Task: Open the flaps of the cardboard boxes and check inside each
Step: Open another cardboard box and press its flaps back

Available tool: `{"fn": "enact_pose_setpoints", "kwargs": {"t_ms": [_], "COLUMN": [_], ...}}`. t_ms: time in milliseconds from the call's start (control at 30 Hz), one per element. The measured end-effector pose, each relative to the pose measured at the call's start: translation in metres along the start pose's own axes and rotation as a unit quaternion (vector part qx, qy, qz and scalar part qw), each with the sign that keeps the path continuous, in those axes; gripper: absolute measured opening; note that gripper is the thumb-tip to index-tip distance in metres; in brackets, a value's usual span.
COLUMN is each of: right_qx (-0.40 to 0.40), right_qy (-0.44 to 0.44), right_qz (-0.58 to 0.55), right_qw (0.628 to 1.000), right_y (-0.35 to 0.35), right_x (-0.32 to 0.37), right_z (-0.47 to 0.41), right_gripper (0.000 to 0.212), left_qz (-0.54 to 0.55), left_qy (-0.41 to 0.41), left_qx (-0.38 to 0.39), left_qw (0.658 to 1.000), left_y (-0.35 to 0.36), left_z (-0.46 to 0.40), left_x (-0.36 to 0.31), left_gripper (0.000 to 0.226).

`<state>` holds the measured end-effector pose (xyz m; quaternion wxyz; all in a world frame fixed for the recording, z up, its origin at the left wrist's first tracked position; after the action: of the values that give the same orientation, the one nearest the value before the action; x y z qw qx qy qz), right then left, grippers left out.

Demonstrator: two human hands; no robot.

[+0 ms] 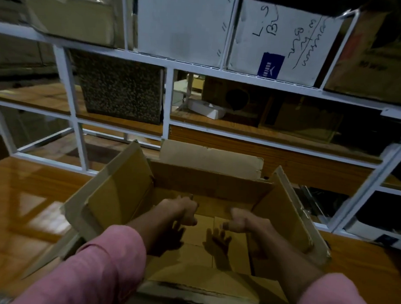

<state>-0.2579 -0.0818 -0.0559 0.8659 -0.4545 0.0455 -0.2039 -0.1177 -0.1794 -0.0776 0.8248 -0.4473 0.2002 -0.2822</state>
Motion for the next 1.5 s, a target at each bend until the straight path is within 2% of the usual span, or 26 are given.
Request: {"fn": "enact_pose_setpoints", "kwargs": {"t_ms": [133, 267, 367, 467, 533, 767, 967, 1133, 1367, 1500], "right_qx": [0.045, 0.026, -0.091, -0.225, -0.257, -0.22, -0.303, -0.354, -0.311, -0.3], "right_qy": [-0.021, -0.029, -0.067, -0.111, -0.125, -0.094, -0.104, -0.095, -0.089, -0.08], "right_qz": [-0.003, -0.034, -0.064, -0.049, -0.031, -0.008, 0.018, 0.07, 0.074, 0.089], "right_qw": [0.999, 0.999, 0.992, 0.967, 0.958, 0.971, 0.947, 0.928, 0.943, 0.946], "right_y": [0.021, 0.021, -0.013, -0.058, -0.077, -0.1, -0.131, -0.151, -0.165, -0.167], "right_x": [0.01, 0.006, 0.01, 0.019, 0.021, -0.001, -0.003, -0.007, -0.027, -0.026], "right_z": [-0.013, -0.054, -0.066, -0.066, -0.072, -0.131, -0.142, -0.144, -0.175, -0.182], "right_gripper": [0.065, 0.08, 0.087, 0.088, 0.085, 0.086, 0.075, 0.069, 0.083, 0.079], "left_qz": [0.008, 0.035, 0.022, 0.012, 0.019, 0.013, 0.002, 0.003, 0.045, 0.041], "left_qy": [-0.019, -0.023, -0.024, -0.024, -0.02, -0.034, -0.03, -0.025, -0.035, -0.036], "left_qx": [0.024, 0.046, 0.023, -0.048, -0.087, -0.13, -0.227, -0.203, -0.17, -0.142], "left_qw": [0.999, 0.998, 0.999, 0.998, 0.996, 0.991, 0.973, 0.979, 0.984, 0.988], "left_y": [0.011, 0.014, 0.006, -0.017, -0.032, -0.065, -0.118, -0.137, -0.144, -0.139], "left_z": [-0.002, -0.008, -0.021, -0.034, -0.043, -0.076, -0.096, -0.129, -0.159, -0.172], "left_x": [0.018, 0.024, 0.023, 0.019, 0.016, 0.008, 0.013, 0.009, 0.018, 0.024], "left_gripper": [0.06, 0.055, 0.057, 0.073, 0.08, 0.086, 0.087, 0.101, 0.101, 0.101]}}
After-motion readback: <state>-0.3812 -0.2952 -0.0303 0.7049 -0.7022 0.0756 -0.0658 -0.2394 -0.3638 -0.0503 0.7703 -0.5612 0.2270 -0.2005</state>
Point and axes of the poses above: each hand's wrist, its own z-axis away from the middle knuckle, its own y-axis out of the palm, x = y × z, the point moved 10 cm from there along -z, towards the middle knuckle, and after that the axes turned 8 degrees about x, right-handed, at the moved point
